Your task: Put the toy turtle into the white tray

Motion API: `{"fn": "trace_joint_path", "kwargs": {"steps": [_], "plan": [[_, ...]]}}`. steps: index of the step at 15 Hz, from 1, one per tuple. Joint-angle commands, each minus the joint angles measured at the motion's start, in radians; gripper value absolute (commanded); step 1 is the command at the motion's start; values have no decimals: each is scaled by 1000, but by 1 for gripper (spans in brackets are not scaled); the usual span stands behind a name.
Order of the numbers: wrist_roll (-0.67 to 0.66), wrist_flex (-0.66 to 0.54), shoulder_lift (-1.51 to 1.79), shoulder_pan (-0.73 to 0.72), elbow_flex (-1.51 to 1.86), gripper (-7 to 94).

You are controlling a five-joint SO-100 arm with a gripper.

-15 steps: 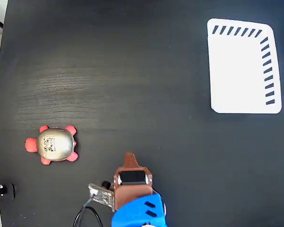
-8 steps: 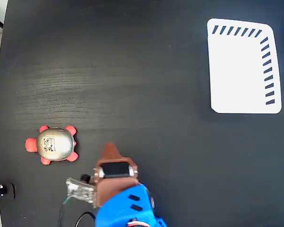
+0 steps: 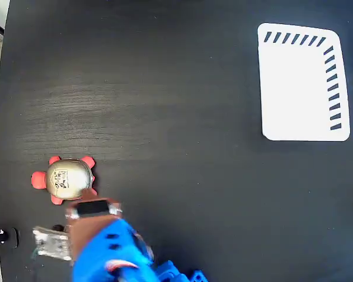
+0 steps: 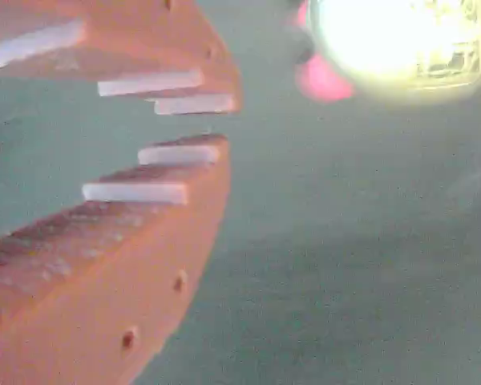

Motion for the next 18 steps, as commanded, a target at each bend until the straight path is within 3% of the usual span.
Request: {"fn": "trace_joint_path", "kwargs": {"steps": [1,6,9,12,13,15,16,18], "plan": [[61,57,-144,-84,-167,0],[147,187,-577,-121,-497,0],[110,302,-787,-84,-681,0],[51,328,-859,-80,-723,4],[32,328,-870,-80,-723,8],[9,328,-877,-92,-716,35],[5,328,-874,-110,-698,43],[14,333,-874,-140,-686,48]]}}
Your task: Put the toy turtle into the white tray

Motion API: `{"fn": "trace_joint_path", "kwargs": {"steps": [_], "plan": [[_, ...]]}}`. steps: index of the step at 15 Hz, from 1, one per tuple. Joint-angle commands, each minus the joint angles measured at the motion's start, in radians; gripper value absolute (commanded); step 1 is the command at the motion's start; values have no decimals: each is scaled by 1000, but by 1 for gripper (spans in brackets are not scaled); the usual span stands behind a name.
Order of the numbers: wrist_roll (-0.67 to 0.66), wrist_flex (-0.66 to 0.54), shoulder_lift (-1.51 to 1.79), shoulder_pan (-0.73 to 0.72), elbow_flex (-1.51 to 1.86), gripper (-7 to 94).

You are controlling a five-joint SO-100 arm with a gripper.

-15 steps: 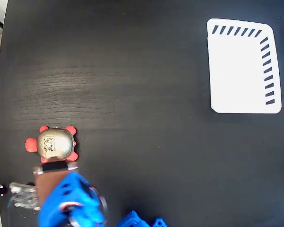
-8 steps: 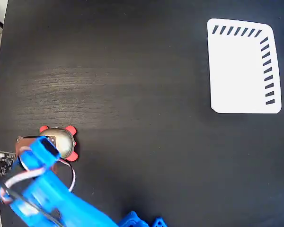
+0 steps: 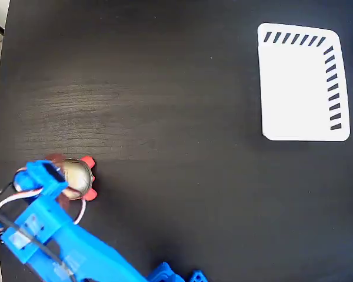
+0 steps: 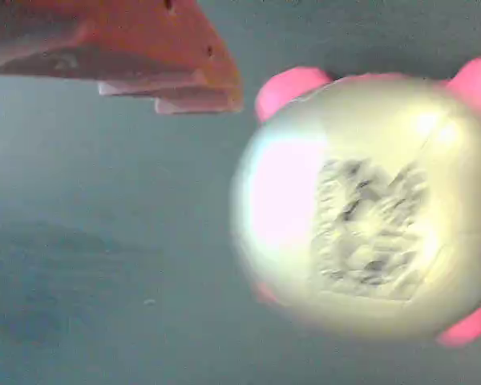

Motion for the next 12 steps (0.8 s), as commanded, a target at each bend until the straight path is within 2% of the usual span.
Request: {"fn": "trace_joint_path", "kwargs": {"steps": [1,4,5,8,10,12], "plan": [[9,26,23,-21,-12,51],[17,43,-15,-40,9,54],[2,35,-29,-40,25,59],[-15,-35,-54,-31,81,60],[-18,-44,-58,-34,89,68],[-15,-66,-63,-35,103,68]]}}
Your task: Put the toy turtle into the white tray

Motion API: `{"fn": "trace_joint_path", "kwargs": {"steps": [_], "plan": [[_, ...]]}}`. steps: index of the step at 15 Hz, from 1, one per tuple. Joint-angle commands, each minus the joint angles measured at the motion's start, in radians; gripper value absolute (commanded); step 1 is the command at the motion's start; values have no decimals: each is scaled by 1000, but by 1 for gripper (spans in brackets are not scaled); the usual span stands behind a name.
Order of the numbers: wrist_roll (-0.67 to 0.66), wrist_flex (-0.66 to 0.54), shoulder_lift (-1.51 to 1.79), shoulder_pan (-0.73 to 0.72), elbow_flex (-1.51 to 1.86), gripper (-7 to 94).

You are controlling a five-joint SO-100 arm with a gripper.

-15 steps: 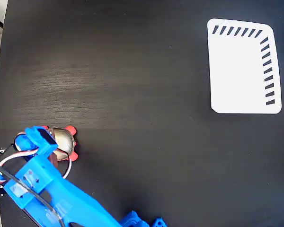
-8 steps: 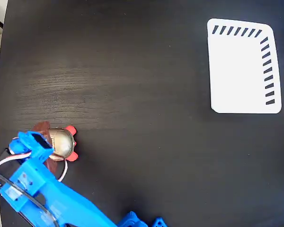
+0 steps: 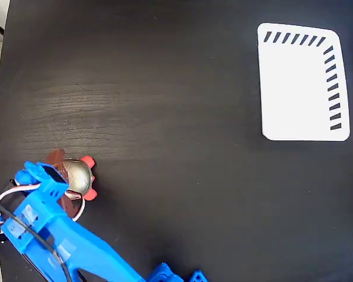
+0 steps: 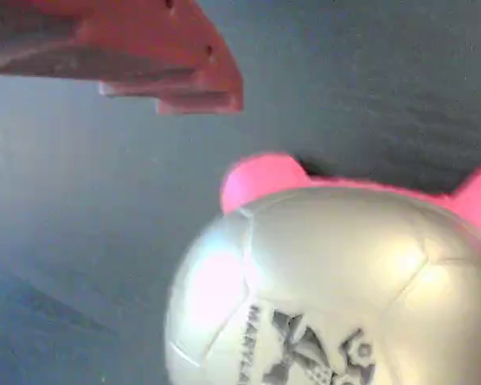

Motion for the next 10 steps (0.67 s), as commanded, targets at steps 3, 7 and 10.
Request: {"fn": "trace_joint_path", "kwargs": {"steps": [3,7,10], "plan": [[6,-51,20,-17,43,68],[14,-106,-6,-18,75,68],[20,-124,-32,-23,78,68]]}}
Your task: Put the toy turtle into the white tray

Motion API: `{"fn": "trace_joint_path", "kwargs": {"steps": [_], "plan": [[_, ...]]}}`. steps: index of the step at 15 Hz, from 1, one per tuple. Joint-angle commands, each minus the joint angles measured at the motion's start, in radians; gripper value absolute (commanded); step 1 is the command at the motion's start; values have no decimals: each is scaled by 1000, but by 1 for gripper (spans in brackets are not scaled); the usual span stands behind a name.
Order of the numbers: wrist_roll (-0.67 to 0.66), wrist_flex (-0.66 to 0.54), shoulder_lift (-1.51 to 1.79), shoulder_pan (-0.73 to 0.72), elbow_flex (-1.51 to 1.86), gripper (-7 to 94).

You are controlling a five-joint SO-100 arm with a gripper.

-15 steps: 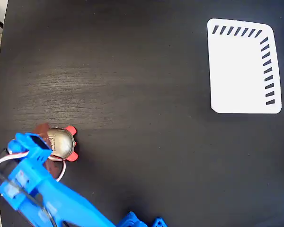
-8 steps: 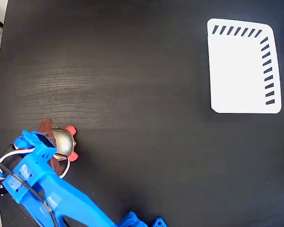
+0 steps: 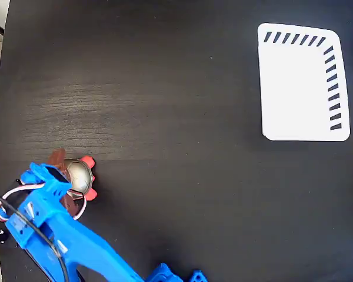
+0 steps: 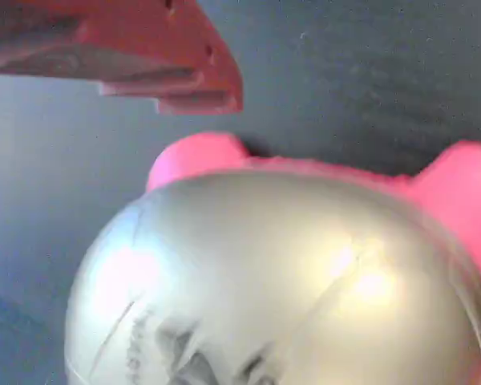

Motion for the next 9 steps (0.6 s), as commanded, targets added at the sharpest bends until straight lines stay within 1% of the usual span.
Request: {"fn": "trace_joint_path", "kwargs": {"steps": [1,5,6,9], "plan": [[12,-14,11,-12,3,68],[18,-51,-21,-14,17,67],[25,-80,-32,-14,29,65],[32,-98,-32,-29,34,51]]}}
